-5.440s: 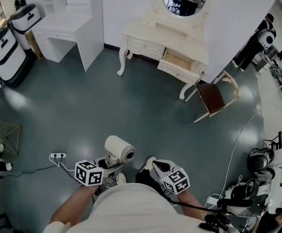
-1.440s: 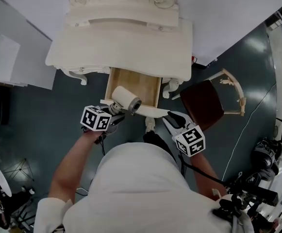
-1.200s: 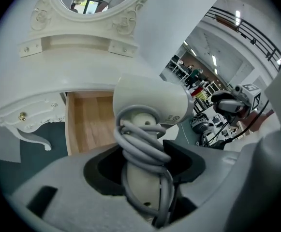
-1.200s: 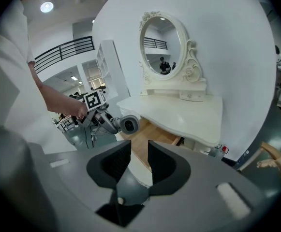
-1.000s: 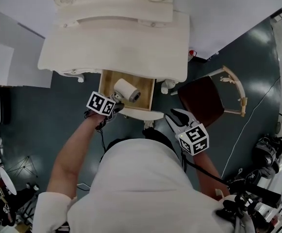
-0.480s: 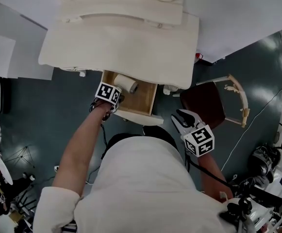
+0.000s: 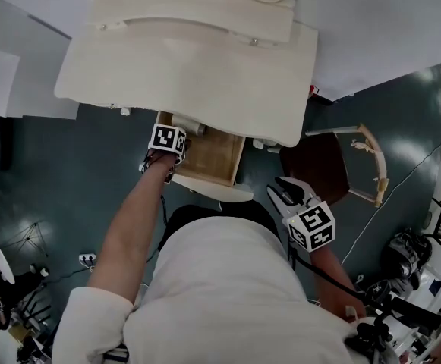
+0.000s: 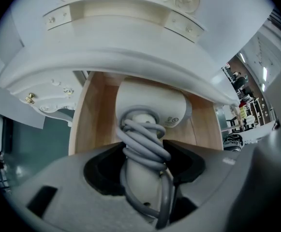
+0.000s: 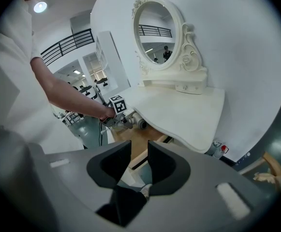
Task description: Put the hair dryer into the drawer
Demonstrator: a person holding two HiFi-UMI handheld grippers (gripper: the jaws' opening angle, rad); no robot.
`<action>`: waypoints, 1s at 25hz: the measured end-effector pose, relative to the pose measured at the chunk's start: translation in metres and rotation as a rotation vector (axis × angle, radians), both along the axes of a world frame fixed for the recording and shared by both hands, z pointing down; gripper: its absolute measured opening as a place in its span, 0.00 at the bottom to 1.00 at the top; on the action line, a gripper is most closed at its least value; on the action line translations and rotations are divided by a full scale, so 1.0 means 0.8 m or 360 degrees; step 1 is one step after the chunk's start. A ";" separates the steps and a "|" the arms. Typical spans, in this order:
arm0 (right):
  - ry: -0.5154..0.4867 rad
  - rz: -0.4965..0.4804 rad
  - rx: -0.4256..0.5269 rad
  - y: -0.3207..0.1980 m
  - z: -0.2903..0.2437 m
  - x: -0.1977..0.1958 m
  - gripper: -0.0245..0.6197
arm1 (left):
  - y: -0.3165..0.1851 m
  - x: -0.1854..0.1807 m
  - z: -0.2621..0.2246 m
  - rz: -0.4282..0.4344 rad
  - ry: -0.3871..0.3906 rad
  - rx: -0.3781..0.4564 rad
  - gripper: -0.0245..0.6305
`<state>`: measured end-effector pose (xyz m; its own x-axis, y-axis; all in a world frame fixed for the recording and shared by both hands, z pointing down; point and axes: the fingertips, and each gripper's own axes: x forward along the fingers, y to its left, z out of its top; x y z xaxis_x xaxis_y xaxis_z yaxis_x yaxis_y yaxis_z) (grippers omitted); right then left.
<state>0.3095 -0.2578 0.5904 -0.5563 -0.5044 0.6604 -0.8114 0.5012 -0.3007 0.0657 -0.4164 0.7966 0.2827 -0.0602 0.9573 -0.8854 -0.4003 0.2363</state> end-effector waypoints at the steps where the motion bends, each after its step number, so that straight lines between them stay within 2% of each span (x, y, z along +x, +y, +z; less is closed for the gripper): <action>1: 0.0002 0.0000 -0.0009 0.001 0.002 0.000 0.21 | -0.003 -0.002 0.003 -0.0023 -0.0002 0.0013 0.41; 6: 0.0007 -0.0003 -0.0049 0.006 0.006 -0.001 0.21 | -0.007 -0.002 0.015 -0.0108 0.0013 0.0026 0.41; 19: -0.0014 -0.0021 -0.0075 0.011 0.007 -0.010 0.21 | -0.010 -0.004 0.016 -0.0094 -0.0110 0.0073 0.43; 25: -0.0021 -0.0034 -0.0082 0.010 0.007 -0.014 0.21 | -0.011 -0.008 0.009 -0.0080 -0.0104 0.0081 0.52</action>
